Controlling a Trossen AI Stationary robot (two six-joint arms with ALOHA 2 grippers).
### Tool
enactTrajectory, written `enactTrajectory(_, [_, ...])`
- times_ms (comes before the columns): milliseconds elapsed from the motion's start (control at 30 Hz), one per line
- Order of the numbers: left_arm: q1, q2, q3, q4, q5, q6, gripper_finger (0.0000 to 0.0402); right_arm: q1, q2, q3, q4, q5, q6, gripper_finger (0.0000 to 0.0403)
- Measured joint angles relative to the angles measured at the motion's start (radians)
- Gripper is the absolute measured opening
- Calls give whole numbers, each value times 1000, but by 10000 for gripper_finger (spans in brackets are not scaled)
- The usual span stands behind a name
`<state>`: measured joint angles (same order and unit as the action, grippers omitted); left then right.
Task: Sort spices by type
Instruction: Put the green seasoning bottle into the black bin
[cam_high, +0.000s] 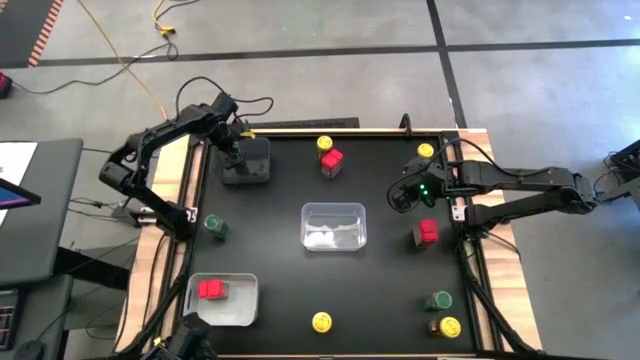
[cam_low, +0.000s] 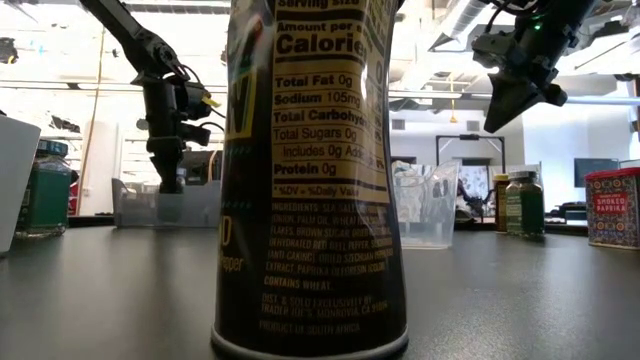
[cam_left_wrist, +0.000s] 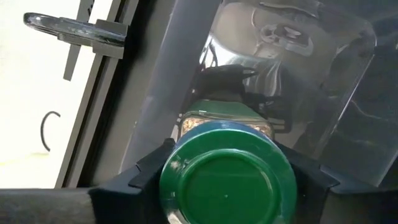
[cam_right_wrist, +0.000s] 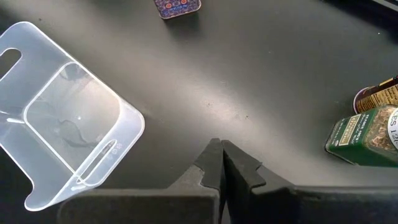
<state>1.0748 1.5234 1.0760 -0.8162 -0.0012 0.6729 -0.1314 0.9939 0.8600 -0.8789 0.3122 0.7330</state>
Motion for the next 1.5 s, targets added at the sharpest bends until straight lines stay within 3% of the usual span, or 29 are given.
enactTrajectory(267, [0, 0, 0, -5, -12, -8, 247, 0, 0, 0, 0, 0, 0, 31])
enactTrajectory(1500, [20, 0, 0, -4, -13, -27, 248, 0, 0, 0, 2, 0, 0, 31])
